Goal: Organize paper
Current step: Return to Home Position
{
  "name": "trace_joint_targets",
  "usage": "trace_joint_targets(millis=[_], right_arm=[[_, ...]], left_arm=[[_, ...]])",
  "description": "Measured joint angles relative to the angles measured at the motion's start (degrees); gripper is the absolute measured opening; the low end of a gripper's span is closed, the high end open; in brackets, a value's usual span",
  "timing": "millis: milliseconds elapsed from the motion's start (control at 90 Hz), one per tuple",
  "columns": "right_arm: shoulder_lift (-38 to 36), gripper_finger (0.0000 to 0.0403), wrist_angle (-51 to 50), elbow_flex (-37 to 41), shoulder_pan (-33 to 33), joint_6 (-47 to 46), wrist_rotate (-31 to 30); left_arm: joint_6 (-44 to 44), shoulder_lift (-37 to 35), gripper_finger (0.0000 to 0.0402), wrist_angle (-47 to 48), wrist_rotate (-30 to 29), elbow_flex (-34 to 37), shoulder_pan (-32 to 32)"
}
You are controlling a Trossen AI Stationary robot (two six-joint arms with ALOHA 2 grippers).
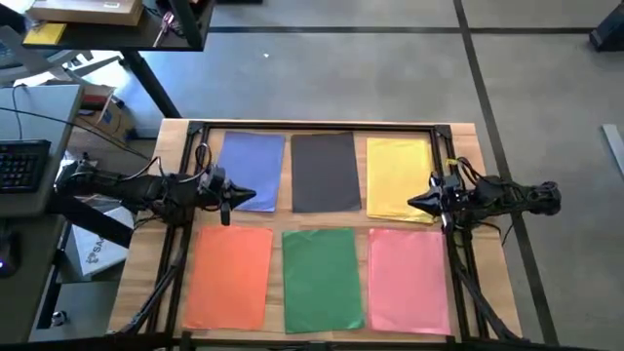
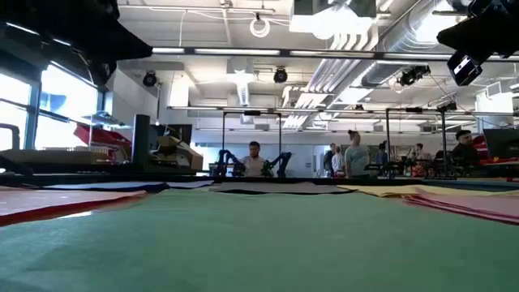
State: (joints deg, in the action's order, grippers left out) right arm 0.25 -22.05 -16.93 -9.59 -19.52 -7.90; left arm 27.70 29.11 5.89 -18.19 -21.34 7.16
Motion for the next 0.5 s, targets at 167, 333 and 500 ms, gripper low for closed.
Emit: trace_joint_targets(millis=[167, 333, 500], right_arm=[[0.00, 0.0000, 0.47, 0.00, -0.01, 0.70, -0.68], [0.00, 0.0000, 1.80, 0.00, -0.01, 1.74, -0.64], [0.00, 0.0000, 5.87, 0.00, -0.01, 4.06, 0.12]], left_arm=[[-4.45, -4.40, 0.0000, 0.47, 6.01, 0.00, -5.82], [-7.94, -9.79, 0.0000, 2.17, 11.57, 0.00, -10.69], [-10.25, -14.97, 0.0000, 6.74, 13.14, -0.02, -13.29]])
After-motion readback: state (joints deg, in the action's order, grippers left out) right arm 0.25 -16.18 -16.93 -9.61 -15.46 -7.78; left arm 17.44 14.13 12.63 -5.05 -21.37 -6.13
